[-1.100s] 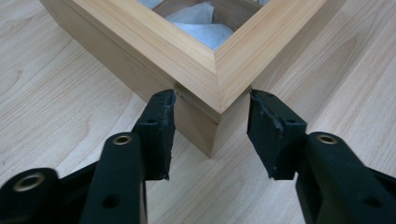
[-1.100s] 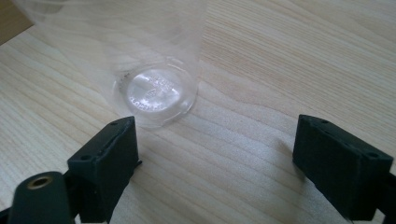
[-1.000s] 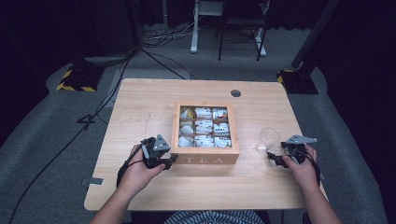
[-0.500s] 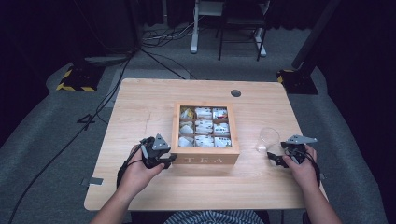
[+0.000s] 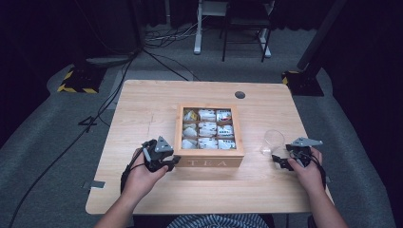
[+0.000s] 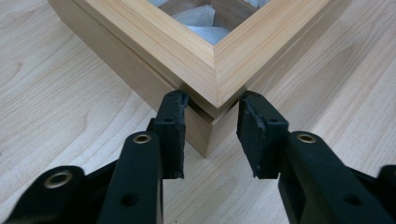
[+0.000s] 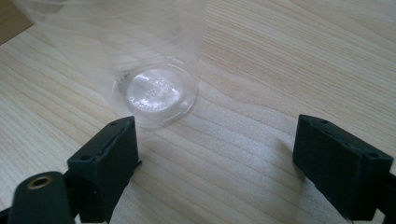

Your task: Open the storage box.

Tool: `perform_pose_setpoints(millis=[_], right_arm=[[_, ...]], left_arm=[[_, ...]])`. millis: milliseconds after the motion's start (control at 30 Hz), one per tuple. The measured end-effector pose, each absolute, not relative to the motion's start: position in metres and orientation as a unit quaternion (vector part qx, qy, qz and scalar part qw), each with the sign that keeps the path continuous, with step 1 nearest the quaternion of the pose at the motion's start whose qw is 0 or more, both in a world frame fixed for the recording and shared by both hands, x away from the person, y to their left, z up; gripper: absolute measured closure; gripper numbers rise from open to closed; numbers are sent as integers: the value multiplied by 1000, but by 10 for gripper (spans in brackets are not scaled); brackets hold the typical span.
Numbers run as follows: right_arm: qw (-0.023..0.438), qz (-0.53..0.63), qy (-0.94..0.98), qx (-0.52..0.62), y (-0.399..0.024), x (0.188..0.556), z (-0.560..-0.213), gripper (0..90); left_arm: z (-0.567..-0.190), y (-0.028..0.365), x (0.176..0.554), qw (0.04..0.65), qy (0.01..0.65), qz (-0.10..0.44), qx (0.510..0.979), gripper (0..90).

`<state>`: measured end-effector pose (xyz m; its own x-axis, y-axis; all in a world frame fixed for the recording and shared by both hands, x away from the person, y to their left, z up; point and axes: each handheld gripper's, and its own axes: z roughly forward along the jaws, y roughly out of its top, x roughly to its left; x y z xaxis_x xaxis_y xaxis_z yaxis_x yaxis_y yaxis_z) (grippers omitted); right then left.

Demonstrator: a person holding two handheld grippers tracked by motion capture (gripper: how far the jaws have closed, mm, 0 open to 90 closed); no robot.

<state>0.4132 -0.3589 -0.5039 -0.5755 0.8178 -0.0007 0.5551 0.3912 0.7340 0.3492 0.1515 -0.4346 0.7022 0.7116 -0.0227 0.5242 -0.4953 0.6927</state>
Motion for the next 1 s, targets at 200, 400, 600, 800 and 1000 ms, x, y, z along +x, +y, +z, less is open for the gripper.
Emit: perform_pose_setpoints(millis=[200,400,600,800,1000], right_arm=[[185,355,813,422,-359,413,-504,144],[185,355,813,422,-359,413,-504,144],[185,355,814,421,-359,412,-504,146],[191,354,808,429,-359,406,-504,172],[184,351,813,427,-357,399,-501,212]], left_arm=[[-430,153,348,362,367,134,846,649],[-426,155,347,381,373,135,835,649],[-422,156,346,408,378,146,818,666],[-417,159,347,435,384,147,801,669],[-415,157,348,450,385,174,786,617]])
